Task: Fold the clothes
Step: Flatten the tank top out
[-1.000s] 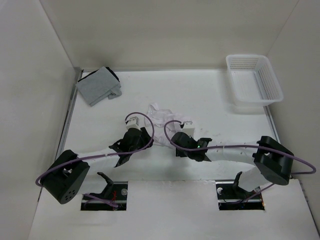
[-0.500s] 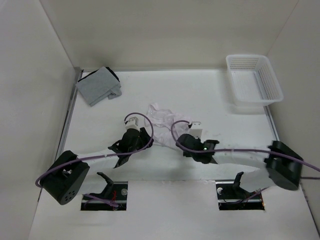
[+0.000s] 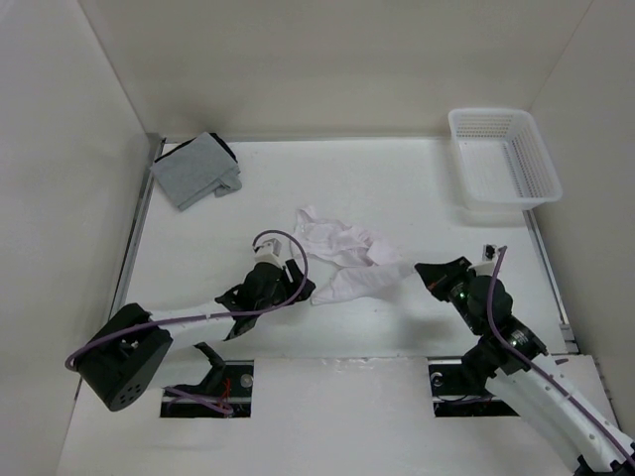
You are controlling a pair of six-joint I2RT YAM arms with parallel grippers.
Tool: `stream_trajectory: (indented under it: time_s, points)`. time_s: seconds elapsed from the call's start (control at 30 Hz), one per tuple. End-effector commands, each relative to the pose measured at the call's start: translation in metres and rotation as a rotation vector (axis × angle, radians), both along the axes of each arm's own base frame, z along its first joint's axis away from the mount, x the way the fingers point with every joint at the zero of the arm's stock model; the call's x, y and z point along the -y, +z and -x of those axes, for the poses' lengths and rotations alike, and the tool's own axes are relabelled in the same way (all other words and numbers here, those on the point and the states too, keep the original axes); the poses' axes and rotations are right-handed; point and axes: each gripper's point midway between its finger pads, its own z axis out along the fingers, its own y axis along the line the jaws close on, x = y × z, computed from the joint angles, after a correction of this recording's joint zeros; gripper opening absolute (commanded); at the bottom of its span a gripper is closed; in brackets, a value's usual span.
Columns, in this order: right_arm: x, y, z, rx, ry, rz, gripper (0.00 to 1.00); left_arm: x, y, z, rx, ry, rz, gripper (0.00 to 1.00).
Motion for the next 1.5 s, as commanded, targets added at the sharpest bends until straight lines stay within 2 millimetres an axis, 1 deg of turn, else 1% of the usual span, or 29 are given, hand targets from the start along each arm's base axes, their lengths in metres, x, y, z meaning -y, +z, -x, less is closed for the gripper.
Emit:
stream_trajectory:
  time_s: [0.0,0.1,0.13,0.27,0.33,0.37,0.4,0.43,0.47,0.5,0.53,0.57,0.6,0.63,0.67,0.77,0.8,0.87,0.93,0.97,1.0,1.03,1.07,1.1,1.17,1.2,1.27,1.4,1.47]
  points:
    - [0.017,0.012,-0.003,0.029,-0.086,-0.021,0.00,0.022,0.005,0.007,-0.034,-0.034,0.082,0.56]
    - [0.030,0.015,-0.006,0.043,-0.151,0.002,0.00,0.030,0.002,0.015,-0.065,-0.048,0.107,0.56]
    - [0.033,0.011,-0.008,0.031,-0.172,0.015,0.00,0.036,0.000,0.019,-0.075,-0.071,0.104,0.56]
    - [0.028,0.007,-0.012,0.020,-0.165,0.028,0.00,0.051,-0.007,0.034,-0.113,-0.109,0.097,0.50]
    - [0.023,0.013,-0.015,0.040,-0.150,0.025,0.00,0.058,-0.008,0.039,-0.120,-0.122,0.099,0.45]
    - [0.021,0.017,-0.018,0.054,-0.145,0.030,0.00,0.065,-0.005,0.042,-0.113,-0.145,0.107,0.37]
    - [0.021,0.019,-0.018,0.059,-0.144,0.028,0.00,0.067,-0.004,0.042,-0.110,-0.151,0.110,0.34]
    - [0.016,0.025,-0.022,0.073,-0.131,0.025,0.00,0.072,0.002,0.040,-0.093,-0.155,0.114,0.14]
    - [0.013,0.028,-0.024,0.079,-0.125,0.022,0.00,0.071,0.003,0.036,-0.086,-0.146,0.112,0.10]
    - [0.007,0.037,-0.028,0.100,-0.108,0.011,0.00,0.062,0.013,0.019,-0.050,-0.110,0.104,0.04]
    - [0.000,0.049,-0.032,0.127,-0.081,0.000,0.00,0.055,0.023,0.006,-0.030,-0.077,0.105,0.03]
    - [-0.005,0.058,-0.034,0.145,-0.062,-0.009,0.00,0.042,0.046,-0.018,0.021,-0.024,0.103,0.01]
    - [-0.014,0.075,-0.036,0.176,-0.031,-0.030,0.00,0.027,0.071,-0.039,0.076,0.026,0.096,0.01]
    - [-0.017,0.084,-0.037,0.194,-0.015,-0.043,0.00,0.014,0.100,-0.055,0.138,0.070,0.095,0.00]
    - [-0.020,0.102,-0.036,0.229,-0.001,-0.066,0.00,0.002,0.131,-0.067,0.210,0.103,0.086,0.00]
    - [-0.022,0.128,-0.027,0.288,0.025,-0.102,0.00,-0.018,0.190,-0.074,0.360,0.157,0.045,0.01]
    - [-0.025,0.130,-0.020,0.296,0.047,-0.117,0.00,-0.021,0.195,-0.071,0.370,0.164,0.033,0.02]
    - [-0.032,0.116,-0.008,0.268,0.089,-0.139,0.00,-0.024,0.190,-0.056,0.362,0.172,-0.006,0.05]
    - [-0.043,0.077,0.005,0.178,0.145,-0.144,0.00,-0.027,0.170,-0.035,0.335,0.161,-0.082,0.09]
    - [-0.049,0.048,0.012,0.111,0.171,-0.132,0.00,-0.035,0.150,-0.021,0.306,0.163,-0.149,0.15]
    - [-0.052,0.028,0.018,0.065,0.183,-0.121,0.00,-0.037,0.144,-0.016,0.297,0.162,-0.170,0.17]
    - [-0.054,-0.003,0.025,-0.005,0.190,-0.103,0.00,-0.045,0.119,0.001,0.259,0.158,-0.227,0.28]
    - [-0.051,-0.025,0.029,-0.061,0.171,-0.089,0.00,-0.048,0.109,0.007,0.241,0.154,-0.246,0.33]
    - [-0.047,-0.039,0.032,-0.097,0.153,-0.070,0.00,-0.055,0.095,0.016,0.211,0.163,-0.272,0.39]
    - [-0.033,-0.056,0.033,-0.137,0.088,-0.013,0.00,-0.071,0.084,0.025,0.165,0.221,-0.264,0.44]
    - [-0.030,-0.054,0.033,-0.134,0.079,0.005,0.00,-0.072,0.085,0.026,0.165,0.238,-0.237,0.46]
    - [-0.027,-0.048,0.030,-0.116,0.068,0.072,0.00,-0.069,0.083,0.026,0.145,0.272,-0.145,0.47]
    - [-0.030,-0.047,0.027,-0.109,0.080,0.105,0.00,-0.062,0.067,0.022,0.087,0.284,-0.113,0.47]
    - [-0.028,-0.049,0.026,-0.106,0.077,0.127,0.00,-0.049,0.056,0.020,0.041,0.267,-0.046,0.47]
